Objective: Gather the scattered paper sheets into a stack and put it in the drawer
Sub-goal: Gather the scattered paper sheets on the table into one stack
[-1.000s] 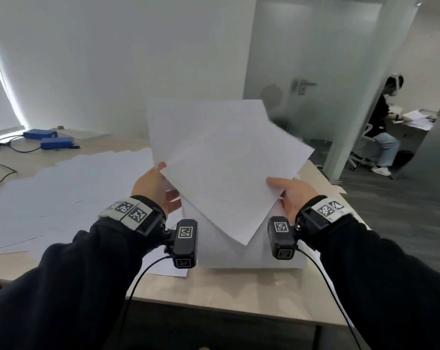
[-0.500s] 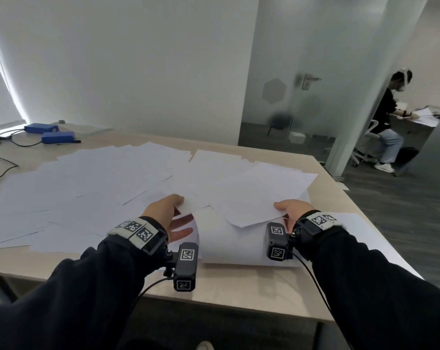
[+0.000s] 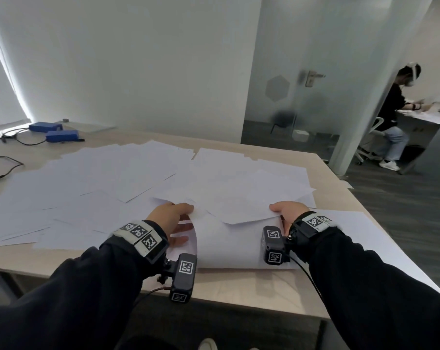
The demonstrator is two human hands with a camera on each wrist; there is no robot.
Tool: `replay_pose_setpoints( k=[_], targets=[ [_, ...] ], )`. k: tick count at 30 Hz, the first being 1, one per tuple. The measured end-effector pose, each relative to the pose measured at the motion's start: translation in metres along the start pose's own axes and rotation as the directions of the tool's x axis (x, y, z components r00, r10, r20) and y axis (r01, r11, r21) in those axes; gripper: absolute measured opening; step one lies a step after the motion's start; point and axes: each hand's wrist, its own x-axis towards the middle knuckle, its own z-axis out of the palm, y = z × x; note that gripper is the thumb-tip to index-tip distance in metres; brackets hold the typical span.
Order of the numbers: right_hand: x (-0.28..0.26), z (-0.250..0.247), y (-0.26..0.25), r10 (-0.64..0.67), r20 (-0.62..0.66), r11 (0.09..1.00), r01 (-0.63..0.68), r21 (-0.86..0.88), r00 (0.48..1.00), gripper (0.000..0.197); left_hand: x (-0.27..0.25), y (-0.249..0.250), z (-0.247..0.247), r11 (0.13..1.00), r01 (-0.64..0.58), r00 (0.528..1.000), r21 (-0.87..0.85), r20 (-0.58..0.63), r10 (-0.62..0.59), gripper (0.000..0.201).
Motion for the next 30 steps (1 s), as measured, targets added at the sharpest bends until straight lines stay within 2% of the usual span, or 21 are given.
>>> replay_pose_setpoints(
  k=[1, 4, 5, 8, 10, 13, 15, 19, 23, 25, 27, 30],
  targets=[
    [0.0, -0.001, 0.001, -0.001, -0.005, 1.0, 0.001, -0.003, 1.0, 0.012, 0.001, 0.002, -0.003, 1.0, -0.026, 0.999, -0.001, -0.031, 0.026, 0.026],
    [0.003, -0.003, 0.003, -0.001, -0.006, 1.0, 0.001, -0.022, 1.0, 0.01, 0.003, 0.004, -0.01, 0.997, -0.082, 0.993, -0.005, -0.085, 0.081, 0.081],
    [0.005, -0.003, 0.004, -0.007, -0.01, 1.0, 0.006, -0.023, 1.0, 0.01, 0.003, 0.005, -0.012, 0.995, -0.096, 0.992, 0.027, -0.077, 0.098, 0.084],
    [0.006, -0.003, 0.003, -0.028, -0.032, 1.0, 0.027, -0.008, 0.999, 0.01, 0.002, 0.01, -0.014, 0.969, -0.128, 0.99, 0.213, -0.039, 0.139, 0.055],
    [0.006, -0.003, 0.002, -0.033, -0.058, 0.999, 0.033, -0.005, 0.998, 0.012, -0.002, 0.015, -0.014, 0.927, -0.188, 0.977, 0.324, -0.031, 0.209, 0.041],
    [0.004, -0.002, 0.0, -0.03, -0.071, 0.999, 0.033, 0.037, 0.997, 0.015, -0.007, 0.027, -0.017, 0.766, -0.373, 0.901, 0.523, 0.009, 0.433, 0.019],
    [0.005, 0.0, 0.0, -0.018, -0.067, 0.998, 0.023, 0.067, 0.998, 0.016, -0.013, 0.035, -0.016, 0.672, -0.443, 0.857, 0.594, 0.061, 0.511, 0.01],
    [0.003, 0.008, -0.001, -0.01, -0.039, 0.994, 0.014, 0.106, 0.999, 0.015, -0.032, 0.035, -0.002, 0.477, -0.503, 0.832, 0.721, 0.252, 0.495, 0.01],
    [-0.002, 0.016, 0.001, -0.01, 0.0, 0.995, 0.009, 0.102, 1.0, 0.013, -0.046, 0.02, 0.016, 0.388, -0.532, 0.833, 0.752, 0.384, 0.399, 0.011],
    [-0.004, 0.017, 0.001, -0.011, 0.008, 0.997, 0.011, 0.075, 1.0, 0.011, -0.048, 0.013, 0.02, 0.353, -0.567, 0.817, 0.744, 0.453, 0.357, 0.03],
    [-0.008, 0.016, -0.002, -0.032, -0.012, 0.996, 0.033, 0.082, 0.999, 0.009, -0.047, 0.008, 0.021, 0.362, -0.592, 0.8, 0.72, 0.469, 0.375, 0.064],
    [-0.008, 0.009, -0.008, -0.071, -0.068, 0.985, 0.081, 0.15, 0.995, 0.01, -0.041, 0.005, 0.018, 0.44, -0.562, 0.805, 0.7, 0.342, 0.485, 0.105]
  ],
)
